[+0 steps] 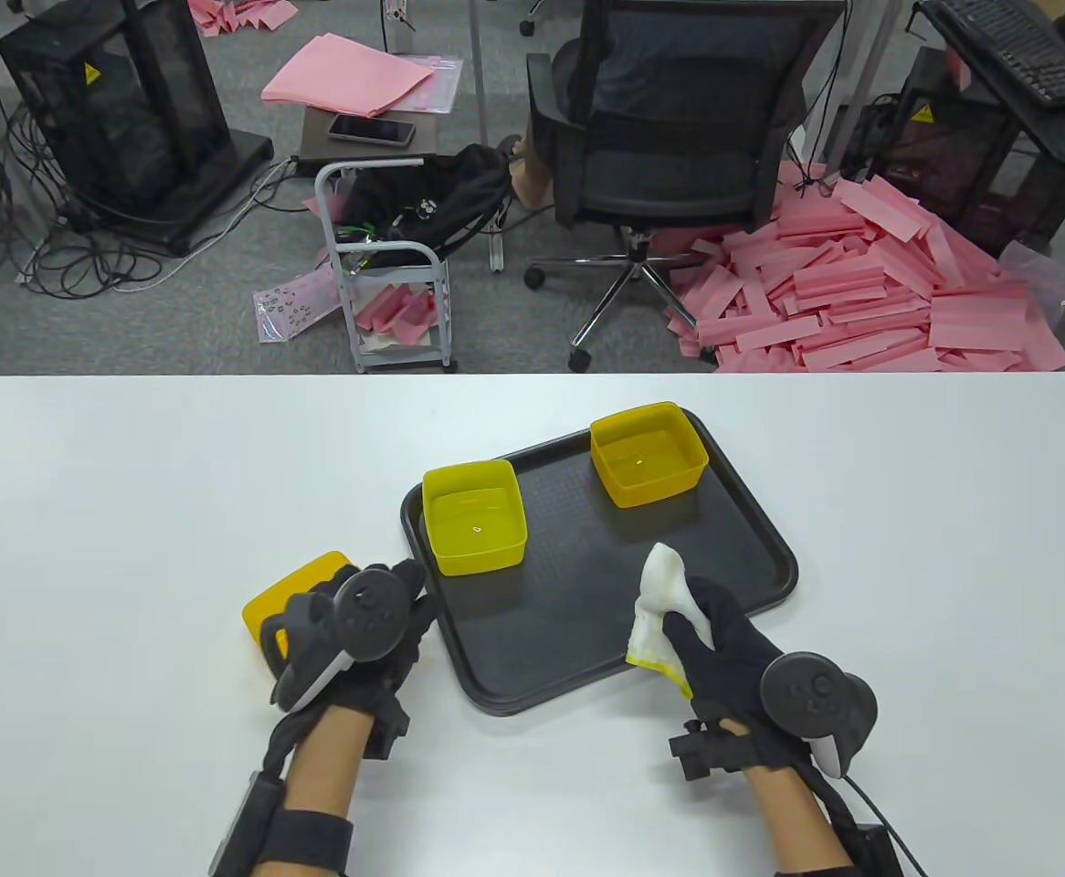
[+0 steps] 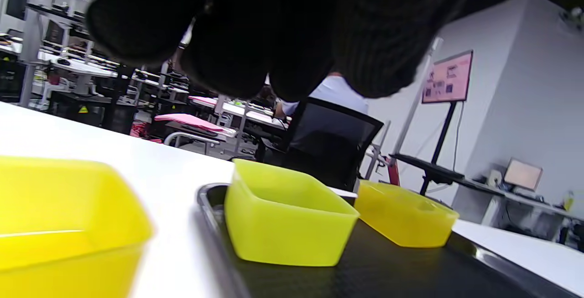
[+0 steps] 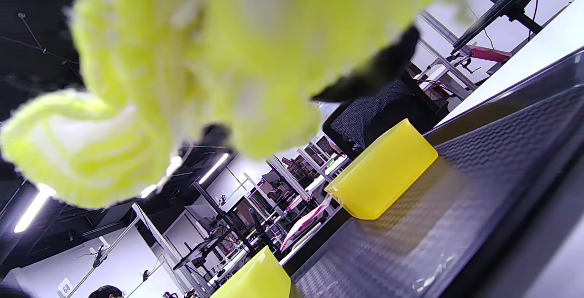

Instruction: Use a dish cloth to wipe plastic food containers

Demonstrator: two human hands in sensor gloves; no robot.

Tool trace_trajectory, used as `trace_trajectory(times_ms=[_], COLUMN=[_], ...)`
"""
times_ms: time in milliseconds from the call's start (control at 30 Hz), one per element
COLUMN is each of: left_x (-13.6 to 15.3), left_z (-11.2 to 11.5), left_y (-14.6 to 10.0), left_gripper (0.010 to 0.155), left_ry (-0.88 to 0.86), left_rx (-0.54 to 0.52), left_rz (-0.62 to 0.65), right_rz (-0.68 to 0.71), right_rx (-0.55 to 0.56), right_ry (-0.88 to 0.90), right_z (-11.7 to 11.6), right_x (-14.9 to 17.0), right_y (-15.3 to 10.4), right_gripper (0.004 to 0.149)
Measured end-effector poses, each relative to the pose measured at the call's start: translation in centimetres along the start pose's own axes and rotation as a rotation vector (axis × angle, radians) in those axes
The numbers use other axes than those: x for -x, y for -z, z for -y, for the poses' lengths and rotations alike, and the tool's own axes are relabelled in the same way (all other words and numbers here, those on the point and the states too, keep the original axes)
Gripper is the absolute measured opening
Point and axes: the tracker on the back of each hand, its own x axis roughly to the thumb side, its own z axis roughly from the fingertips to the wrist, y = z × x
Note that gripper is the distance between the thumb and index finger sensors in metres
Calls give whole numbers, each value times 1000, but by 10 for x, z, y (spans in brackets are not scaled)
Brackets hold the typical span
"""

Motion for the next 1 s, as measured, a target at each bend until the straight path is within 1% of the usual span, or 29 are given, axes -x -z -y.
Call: trace_trajectory(times_ms=[67, 133, 267, 300, 400, 500, 600, 667, 833, 1000], left_x=[-17, -34, -55, -60, -65, -67, -66, -65, -63, -65], left_z=[10, 23, 50, 60, 79, 97, 110, 116, 120, 120], left_y=[17, 34, 62, 71, 87, 99, 105, 107, 105, 98], left_gripper=[58, 60, 64, 64, 66, 68, 69, 66, 57, 52], left_ry=[28, 46, 96, 100, 115, 99, 117, 100, 59, 123], left_rx=[31, 87, 168, 195, 253, 284, 322, 292, 194, 123], left_rz=[4, 2, -11, -20, -74, -114, -185, -227, -307, -388], right_rz=[-7, -17, -31, -35, -43, -48, -50, -56, -67, -66], right_rx=[0, -1, -12, -13, -14, -19, -26, -32, -36, -35], right_ry=[8, 17, 27, 31, 40, 46, 46, 51, 65, 72], right_z=[1, 1, 0, 0, 0, 0, -1, -2, -2, -2], right_x=[2, 3, 5, 6, 6, 6, 6, 8, 10, 9], right_y=[1, 1, 2, 2, 3, 3, 4, 4, 5, 4], right_gripper=[55, 55, 55, 55, 55, 55, 54, 54, 54, 54])
